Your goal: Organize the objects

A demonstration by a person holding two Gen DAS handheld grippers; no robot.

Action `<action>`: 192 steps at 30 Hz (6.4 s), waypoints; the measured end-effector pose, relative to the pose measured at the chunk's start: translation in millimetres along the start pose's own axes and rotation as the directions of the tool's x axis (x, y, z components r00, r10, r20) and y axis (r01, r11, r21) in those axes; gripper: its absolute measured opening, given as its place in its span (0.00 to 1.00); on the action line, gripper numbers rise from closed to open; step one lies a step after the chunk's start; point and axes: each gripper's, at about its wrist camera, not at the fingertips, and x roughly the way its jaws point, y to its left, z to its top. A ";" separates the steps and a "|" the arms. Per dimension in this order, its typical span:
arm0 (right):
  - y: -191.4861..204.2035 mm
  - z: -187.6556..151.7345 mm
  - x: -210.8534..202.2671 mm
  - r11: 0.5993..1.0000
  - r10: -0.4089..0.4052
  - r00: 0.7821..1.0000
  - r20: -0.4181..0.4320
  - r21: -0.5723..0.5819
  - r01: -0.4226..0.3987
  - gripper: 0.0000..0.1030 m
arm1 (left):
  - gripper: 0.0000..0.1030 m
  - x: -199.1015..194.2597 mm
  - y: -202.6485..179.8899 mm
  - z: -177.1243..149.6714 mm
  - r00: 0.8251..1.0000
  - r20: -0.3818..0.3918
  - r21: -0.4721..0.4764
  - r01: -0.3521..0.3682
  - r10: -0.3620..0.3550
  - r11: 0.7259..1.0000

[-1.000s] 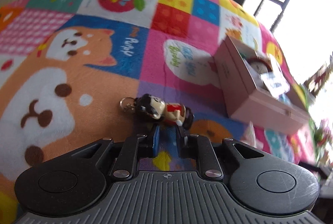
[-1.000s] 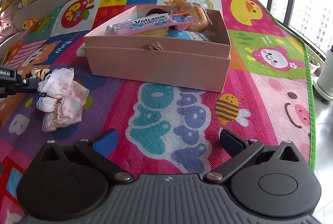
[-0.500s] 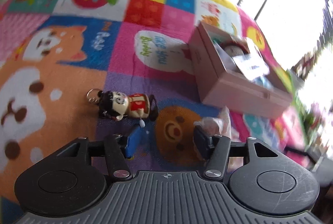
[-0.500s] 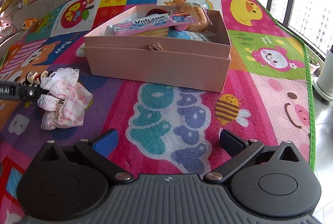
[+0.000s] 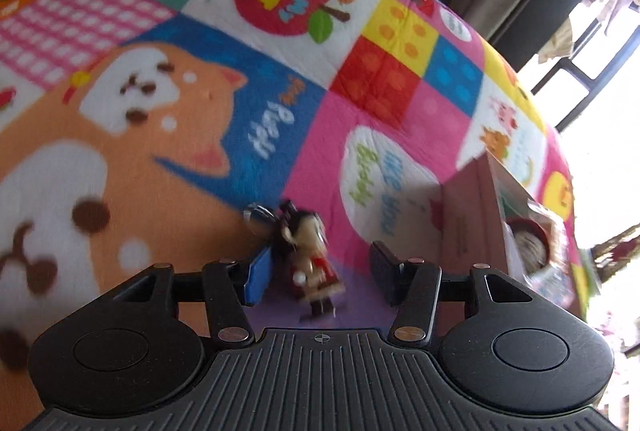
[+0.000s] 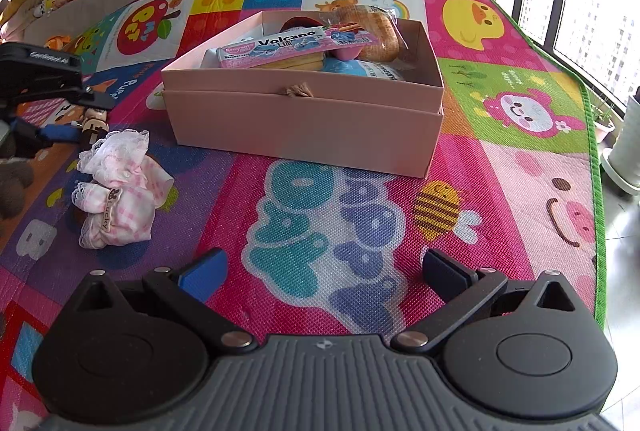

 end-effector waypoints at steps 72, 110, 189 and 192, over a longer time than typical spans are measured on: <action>87.5 6.7 -10.6 0.959 0.090 0.996 0.021 -0.271 -0.081 1.00 | 0.34 -70.1 5.0 -81.4 0.968 -0.195 0.340 0.219 -0.159 0.915; 1.4 54.4 -66.5 0.996 0.081 0.982 0.169 0.030 -0.087 0.36 | 0.34 -91.2 -21.8 -54.8 0.935 -0.154 0.326 0.352 -0.318 0.877; -22.1 57.1 7.0 0.974 -0.081 0.993 0.085 -0.207 0.097 0.65 | 0.87 31.3 -85.1 -8.7 0.994 -0.083 0.356 0.099 -0.074 0.929; -1.2 65.4 19.1 0.976 -0.019 0.996 0.089 -0.214 0.037 0.69 | 0.88 22.5 -73.7 -1.1 0.998 -0.036 0.392 0.059 -0.049 0.918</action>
